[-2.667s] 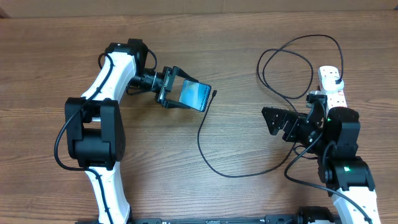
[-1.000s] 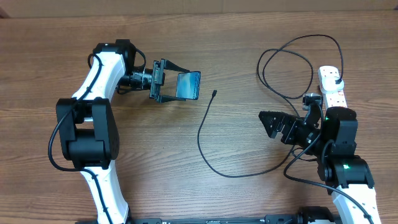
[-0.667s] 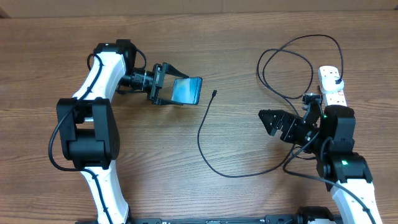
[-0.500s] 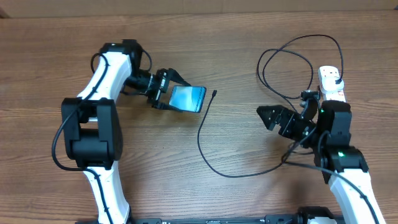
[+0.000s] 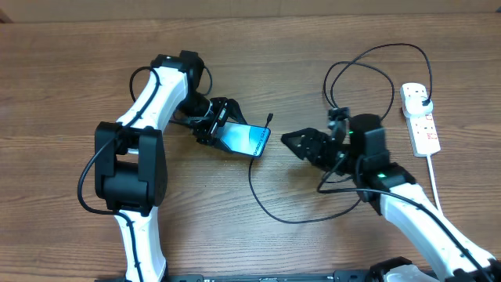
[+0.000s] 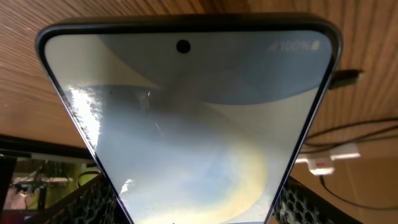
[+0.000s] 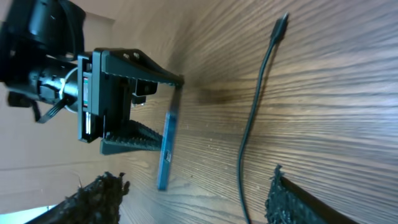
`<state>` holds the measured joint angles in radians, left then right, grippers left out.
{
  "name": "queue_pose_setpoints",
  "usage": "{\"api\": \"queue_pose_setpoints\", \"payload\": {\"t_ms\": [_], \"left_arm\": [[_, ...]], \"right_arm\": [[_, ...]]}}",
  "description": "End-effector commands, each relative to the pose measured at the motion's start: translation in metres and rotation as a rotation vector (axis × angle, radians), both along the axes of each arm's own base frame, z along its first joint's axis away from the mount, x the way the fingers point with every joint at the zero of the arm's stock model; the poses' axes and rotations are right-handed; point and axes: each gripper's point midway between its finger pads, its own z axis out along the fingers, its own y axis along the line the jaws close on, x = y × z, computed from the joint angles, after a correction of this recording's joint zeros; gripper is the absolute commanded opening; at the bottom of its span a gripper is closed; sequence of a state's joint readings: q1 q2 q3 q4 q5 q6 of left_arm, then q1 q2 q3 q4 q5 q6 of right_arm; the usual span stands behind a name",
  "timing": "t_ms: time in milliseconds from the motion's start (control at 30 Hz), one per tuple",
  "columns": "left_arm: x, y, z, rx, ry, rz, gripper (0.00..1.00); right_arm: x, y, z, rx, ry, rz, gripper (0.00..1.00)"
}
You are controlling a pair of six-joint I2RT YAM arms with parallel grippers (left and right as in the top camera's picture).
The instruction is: Plug charger to phone and switch on socket
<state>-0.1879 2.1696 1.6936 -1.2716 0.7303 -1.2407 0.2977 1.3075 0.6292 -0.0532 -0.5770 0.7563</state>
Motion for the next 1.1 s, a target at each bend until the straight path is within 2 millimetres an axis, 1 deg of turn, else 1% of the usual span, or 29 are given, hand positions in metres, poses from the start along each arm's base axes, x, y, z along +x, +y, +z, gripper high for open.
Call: {"api": "queue_pose_setpoints", "payload": {"t_ms": [0,67,200,300,400,500,667,967,1067], "left_arm": [[0.003,-0.003,0.003,0.039,-0.001,0.005,0.47],[0.000,-0.005,0.003,0.040,0.003,-0.003,0.47],[-0.005,-0.015,0.003,0.040,0.000,-0.029,0.47],[-0.008,-0.023,0.002,0.040,-0.007,-0.054,0.48],[-0.012,-0.028,0.001,0.054,-0.011,-0.076,0.48],[-0.015,-0.033,0.001,0.053,-0.010,-0.089,0.48],[-0.019,-0.039,0.001,0.059,0.000,-0.091,0.49],[-0.019,-0.044,0.003,0.042,0.009,-0.082,0.49],[-0.019,-0.045,0.003,0.036,0.011,-0.082,0.48]], "right_arm": [[0.009,0.011,0.002,0.009,0.028,-0.051,0.71],[0.007,0.018,-0.004,0.000,0.038,-0.042,0.67],[0.004,0.029,-0.019,0.004,0.092,-0.035,0.65],[0.004,0.038,-0.024,0.016,0.103,-0.024,0.63],[0.006,0.041,-0.022,0.039,0.098,-0.025,0.59],[0.008,0.043,-0.021,0.050,0.104,-0.033,0.52],[0.008,0.043,-0.027,0.067,0.158,-0.064,0.43],[0.000,0.056,-0.029,0.056,0.169,-0.069,0.34],[0.000,0.060,-0.026,0.059,0.153,-0.061,0.31]]}}
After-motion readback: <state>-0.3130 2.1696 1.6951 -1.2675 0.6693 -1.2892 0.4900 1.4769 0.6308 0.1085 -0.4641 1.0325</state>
